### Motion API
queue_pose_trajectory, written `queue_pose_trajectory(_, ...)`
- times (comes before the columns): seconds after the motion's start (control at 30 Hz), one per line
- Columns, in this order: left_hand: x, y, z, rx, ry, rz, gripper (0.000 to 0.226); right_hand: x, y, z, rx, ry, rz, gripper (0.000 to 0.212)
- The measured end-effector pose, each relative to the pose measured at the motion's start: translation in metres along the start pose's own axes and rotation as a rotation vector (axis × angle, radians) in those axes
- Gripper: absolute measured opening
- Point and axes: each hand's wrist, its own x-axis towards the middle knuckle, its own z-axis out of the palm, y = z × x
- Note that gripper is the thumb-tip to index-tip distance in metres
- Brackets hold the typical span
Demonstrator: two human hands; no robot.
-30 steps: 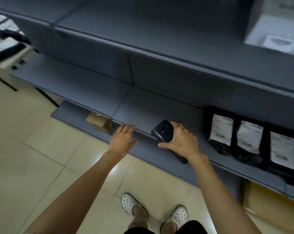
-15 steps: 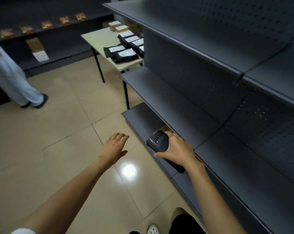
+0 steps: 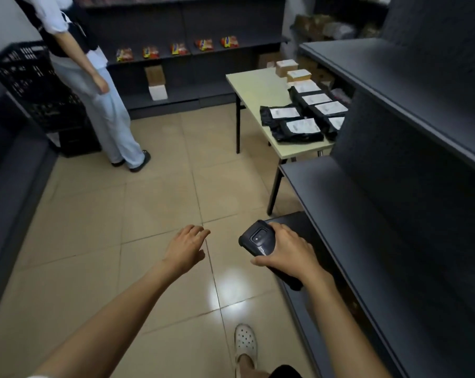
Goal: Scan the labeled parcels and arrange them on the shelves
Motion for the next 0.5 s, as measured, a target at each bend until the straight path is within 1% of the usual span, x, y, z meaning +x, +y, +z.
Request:
queue_pose_trajectory(0.13, 0.088, -0.055, -0.045, -0.002, 0.024, -0.050, 0.058, 0.110, -0.037, -0.031, 0.015, 0.026, -0.041, 0.084)
queue_pose_trajectory(0.27, 0.158, -0.113, -0.069, -0.010, 0.031, -0.105, 0.056, 0.198, -0.066, -0.050, -0.007, 0.023, -0.076, 0.081)
queue_pose_trajectory(0.4, 0.235, -0.167, -0.086, -0.012, 0.039, -0.119, 0.055, 0.282, -0.081, -0.060, -0.010, 0.015, -0.057, 0.083)
queue_pose_trajectory(0.5, 0.307, -0.201, -0.099, -0.028, 0.048, -0.100, 0.055, 0.349, -0.091, -0.068, 0.016, 0.039, -0.012, 0.084)
